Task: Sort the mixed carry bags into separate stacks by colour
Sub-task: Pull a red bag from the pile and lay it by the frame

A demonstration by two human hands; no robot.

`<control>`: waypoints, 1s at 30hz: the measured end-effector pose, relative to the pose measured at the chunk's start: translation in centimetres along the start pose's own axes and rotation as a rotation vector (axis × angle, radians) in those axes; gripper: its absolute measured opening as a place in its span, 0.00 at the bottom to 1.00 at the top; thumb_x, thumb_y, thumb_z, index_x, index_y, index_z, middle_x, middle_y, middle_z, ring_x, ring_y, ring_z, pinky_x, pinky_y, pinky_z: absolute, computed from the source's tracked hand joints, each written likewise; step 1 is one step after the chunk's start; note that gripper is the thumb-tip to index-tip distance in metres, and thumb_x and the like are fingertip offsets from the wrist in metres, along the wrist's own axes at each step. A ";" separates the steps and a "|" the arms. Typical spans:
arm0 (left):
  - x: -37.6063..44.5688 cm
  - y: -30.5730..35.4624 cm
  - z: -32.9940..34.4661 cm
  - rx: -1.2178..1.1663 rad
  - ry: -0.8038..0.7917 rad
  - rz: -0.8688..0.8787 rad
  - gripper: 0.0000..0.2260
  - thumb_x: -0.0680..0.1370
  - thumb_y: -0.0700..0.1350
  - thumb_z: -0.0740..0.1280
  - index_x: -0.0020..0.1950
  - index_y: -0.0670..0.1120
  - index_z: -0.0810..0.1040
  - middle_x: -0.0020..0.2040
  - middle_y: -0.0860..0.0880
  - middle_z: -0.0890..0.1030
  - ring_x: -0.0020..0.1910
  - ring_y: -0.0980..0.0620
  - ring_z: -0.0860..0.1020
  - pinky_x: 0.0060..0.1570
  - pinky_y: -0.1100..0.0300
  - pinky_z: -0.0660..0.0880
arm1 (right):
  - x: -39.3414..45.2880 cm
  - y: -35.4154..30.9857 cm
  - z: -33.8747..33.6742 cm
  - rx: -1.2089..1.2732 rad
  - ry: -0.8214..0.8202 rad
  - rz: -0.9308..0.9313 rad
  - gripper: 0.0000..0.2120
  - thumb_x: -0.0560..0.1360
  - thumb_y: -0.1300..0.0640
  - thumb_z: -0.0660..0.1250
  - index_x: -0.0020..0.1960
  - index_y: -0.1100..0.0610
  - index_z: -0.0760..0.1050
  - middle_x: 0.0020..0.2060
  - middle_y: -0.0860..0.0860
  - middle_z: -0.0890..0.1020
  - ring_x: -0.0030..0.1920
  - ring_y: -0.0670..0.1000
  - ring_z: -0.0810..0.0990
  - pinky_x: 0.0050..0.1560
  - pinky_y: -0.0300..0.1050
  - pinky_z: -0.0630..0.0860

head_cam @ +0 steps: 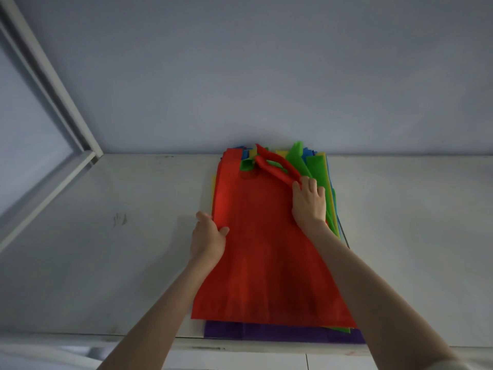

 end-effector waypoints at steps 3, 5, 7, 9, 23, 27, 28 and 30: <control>-0.1 -0.1 0.0 0.004 0.001 0.014 0.19 0.78 0.42 0.65 0.64 0.37 0.64 0.65 0.38 0.74 0.62 0.40 0.76 0.61 0.47 0.74 | 0.2 0.7 0.5 0.072 -0.135 0.141 0.21 0.77 0.64 0.51 0.69 0.64 0.65 0.64 0.61 0.71 0.65 0.60 0.69 0.62 0.53 0.68; -0.1 -0.2 0.0 0.007 0.003 0.018 0.18 0.78 0.42 0.65 0.63 0.37 0.64 0.64 0.38 0.75 0.61 0.40 0.76 0.60 0.46 0.74 | 0.6 1.4 0.4 0.137 -0.208 0.296 0.22 0.77 0.62 0.55 0.70 0.64 0.62 0.68 0.61 0.67 0.69 0.61 0.63 0.67 0.53 0.63; -0.1 -0.2 0.0 0.007 0.002 0.024 0.17 0.78 0.41 0.65 0.62 0.37 0.65 0.63 0.38 0.76 0.61 0.40 0.77 0.59 0.45 0.75 | 1.0 1.8 0.2 0.133 -0.235 0.327 0.21 0.76 0.60 0.57 0.68 0.64 0.64 0.68 0.61 0.68 0.71 0.60 0.62 0.69 0.52 0.61; -0.1 -0.3 0.1 0.007 0.000 0.032 0.16 0.78 0.41 0.66 0.62 0.37 0.65 0.62 0.38 0.76 0.60 0.40 0.77 0.59 0.45 0.75 | 1.4 1.8 -0.1 0.099 -0.243 0.258 0.19 0.76 0.61 0.58 0.66 0.64 0.67 0.66 0.61 0.70 0.70 0.59 0.64 0.68 0.52 0.61; -0.2 -0.5 -0.1 0.078 0.016 0.052 0.19 0.78 0.45 0.66 0.64 0.38 0.65 0.62 0.39 0.73 0.62 0.41 0.74 0.60 0.49 0.74 | 1.7 1.5 -0.1 0.542 -0.267 0.515 0.26 0.76 0.57 0.63 0.68 0.67 0.60 0.67 0.65 0.67 0.69 0.63 0.66 0.67 0.52 0.66; -0.4 -0.5 -0.3 0.152 0.021 0.027 0.23 0.78 0.48 0.65 0.68 0.38 0.64 0.66 0.40 0.68 0.66 0.42 0.68 0.61 0.53 0.70 | 2.0 2.2 0.2 0.473 -0.334 0.519 0.24 0.75 0.52 0.61 0.65 0.67 0.69 0.64 0.65 0.74 0.67 0.63 0.70 0.66 0.51 0.67; -0.3 -0.6 -0.2 0.155 0.014 0.025 0.23 0.79 0.48 0.64 0.68 0.38 0.64 0.66 0.40 0.68 0.66 0.42 0.68 0.62 0.53 0.70 | 2.1 2.3 0.3 0.484 -0.332 0.516 0.23 0.75 0.53 0.61 0.64 0.68 0.70 0.63 0.65 0.74 0.66 0.63 0.71 0.65 0.51 0.68; 0.0 -0.8 -0.1 0.148 0.003 0.028 0.22 0.78 0.48 0.65 0.68 0.37 0.65 0.65 0.40 0.70 0.65 0.42 0.70 0.62 0.52 0.70 | 2.3 2.5 0.1 0.561 -0.334 0.519 0.24 0.76 0.53 0.61 0.64 0.69 0.70 0.62 0.66 0.75 0.63 0.63 0.74 0.58 0.50 0.71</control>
Point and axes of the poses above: each hand's wrist, its own x-axis towards the middle knuckle, its own z-axis out of the palm, y = z × x, the point moved 3 cm from there along x, towards the middle knuckle
